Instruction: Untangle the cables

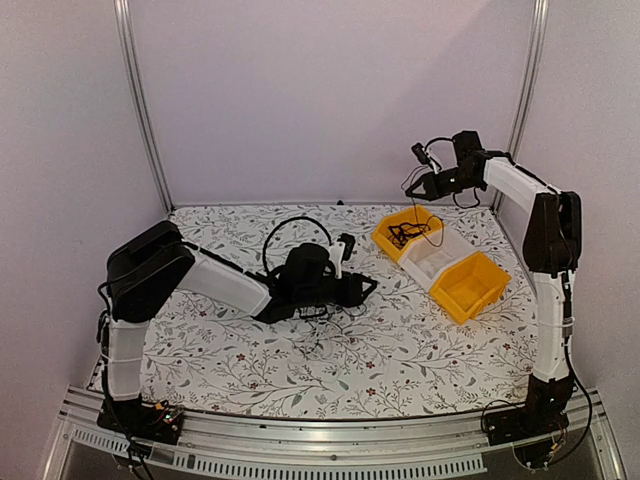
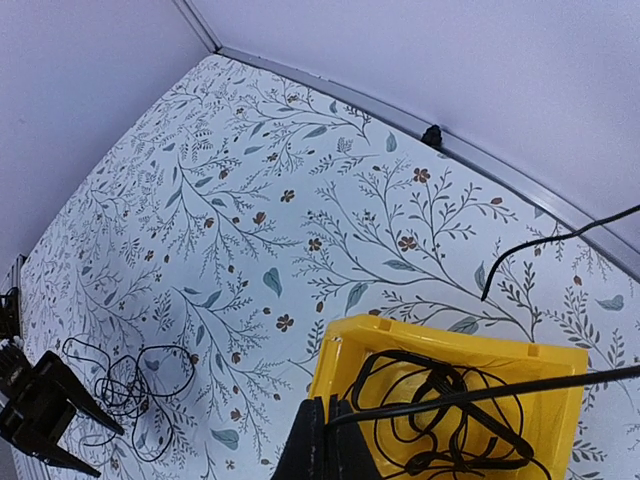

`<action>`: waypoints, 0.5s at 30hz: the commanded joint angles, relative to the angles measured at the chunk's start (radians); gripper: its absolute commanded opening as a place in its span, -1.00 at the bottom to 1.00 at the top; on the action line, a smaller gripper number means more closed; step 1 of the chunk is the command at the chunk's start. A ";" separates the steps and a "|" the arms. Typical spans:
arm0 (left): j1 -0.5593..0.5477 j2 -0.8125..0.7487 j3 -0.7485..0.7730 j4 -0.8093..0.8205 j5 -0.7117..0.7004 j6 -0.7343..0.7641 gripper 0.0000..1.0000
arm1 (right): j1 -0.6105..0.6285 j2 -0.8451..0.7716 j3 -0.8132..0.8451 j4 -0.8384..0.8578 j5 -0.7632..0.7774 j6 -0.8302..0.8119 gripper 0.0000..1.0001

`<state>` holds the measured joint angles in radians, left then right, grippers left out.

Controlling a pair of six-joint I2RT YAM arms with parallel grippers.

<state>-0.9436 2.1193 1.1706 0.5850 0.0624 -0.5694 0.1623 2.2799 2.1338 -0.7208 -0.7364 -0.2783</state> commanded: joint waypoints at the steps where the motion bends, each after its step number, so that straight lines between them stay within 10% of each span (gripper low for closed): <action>1: -0.013 -0.029 -0.003 0.009 0.012 0.011 -0.08 | -0.005 -0.072 0.028 0.162 -0.015 0.020 -1.00; 15: -0.020 -0.050 -0.043 0.021 0.007 0.006 -0.08 | -0.004 -0.055 -0.065 0.541 -0.038 0.118 -1.00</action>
<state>-0.9512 2.1189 1.1515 0.5880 0.0692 -0.5697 0.1623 2.2368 2.1063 -0.3256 -0.7490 -0.1963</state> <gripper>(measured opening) 0.458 0.021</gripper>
